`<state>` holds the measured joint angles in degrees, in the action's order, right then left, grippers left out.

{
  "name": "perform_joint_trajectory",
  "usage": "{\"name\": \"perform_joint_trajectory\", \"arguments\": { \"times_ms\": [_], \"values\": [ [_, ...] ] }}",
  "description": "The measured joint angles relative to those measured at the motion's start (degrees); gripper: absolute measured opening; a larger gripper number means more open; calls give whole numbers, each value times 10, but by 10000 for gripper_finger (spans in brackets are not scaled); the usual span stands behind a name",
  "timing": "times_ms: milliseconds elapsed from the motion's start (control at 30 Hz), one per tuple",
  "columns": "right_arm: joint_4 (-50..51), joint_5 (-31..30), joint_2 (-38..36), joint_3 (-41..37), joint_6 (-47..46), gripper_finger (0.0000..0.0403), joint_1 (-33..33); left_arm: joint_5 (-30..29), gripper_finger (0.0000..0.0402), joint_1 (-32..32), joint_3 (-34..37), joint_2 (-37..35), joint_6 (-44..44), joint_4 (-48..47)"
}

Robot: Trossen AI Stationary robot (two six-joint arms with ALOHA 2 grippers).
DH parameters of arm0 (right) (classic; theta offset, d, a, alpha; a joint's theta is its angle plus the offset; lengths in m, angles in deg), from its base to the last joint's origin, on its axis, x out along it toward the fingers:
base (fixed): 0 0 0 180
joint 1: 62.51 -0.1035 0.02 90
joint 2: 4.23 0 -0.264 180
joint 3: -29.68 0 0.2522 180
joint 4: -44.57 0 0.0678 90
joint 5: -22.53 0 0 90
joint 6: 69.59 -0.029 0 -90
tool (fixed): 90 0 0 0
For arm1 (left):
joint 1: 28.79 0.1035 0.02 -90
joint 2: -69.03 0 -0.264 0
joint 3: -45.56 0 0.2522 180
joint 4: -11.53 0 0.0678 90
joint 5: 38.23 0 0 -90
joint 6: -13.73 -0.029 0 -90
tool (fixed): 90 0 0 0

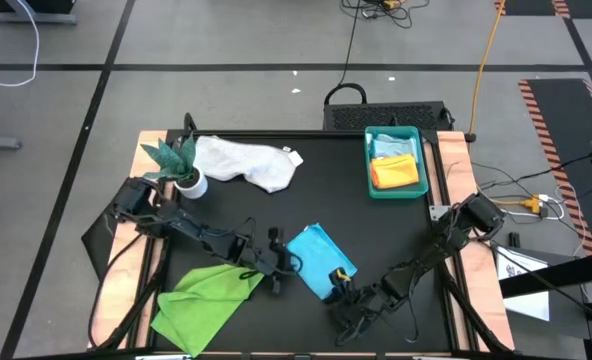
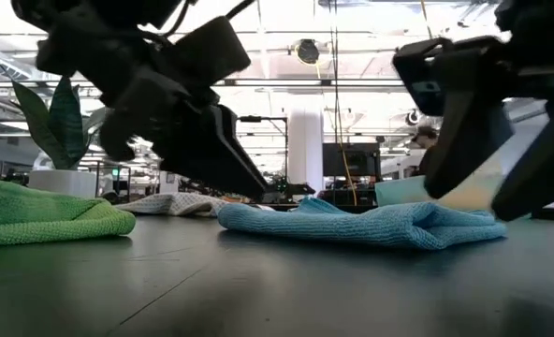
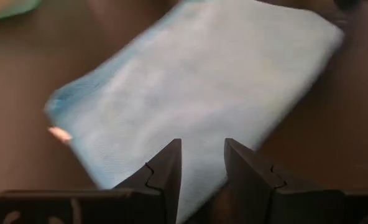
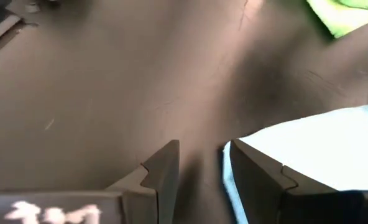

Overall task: Fold microfiber towels
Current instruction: Fold the blue microfiber cloth

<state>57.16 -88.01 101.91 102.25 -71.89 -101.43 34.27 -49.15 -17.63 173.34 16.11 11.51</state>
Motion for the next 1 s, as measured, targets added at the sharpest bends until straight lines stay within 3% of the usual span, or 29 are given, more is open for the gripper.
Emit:
{"name": "perform_joint_trajectory", "arguments": {
  "times_ms": [167, 467, 767, 1000],
  "values": [
    [-36, -1, 34, 0, -6, 146, 16, -27, 122, 18, 0, 0, 14, -9],
    [-95, 11, 45, 0, -6, 209, 34, -31, 122, 22, 0, 0, 24, -17],
    [-89, 10, 19, -1, -26, 166, 48, -29, 122, 14, 0, 0, 28, -21],
    [16, 10, -28, 0, -23, 154, 45, 18, 122, 11, 0, 0, 24, -19]
  ]
}}
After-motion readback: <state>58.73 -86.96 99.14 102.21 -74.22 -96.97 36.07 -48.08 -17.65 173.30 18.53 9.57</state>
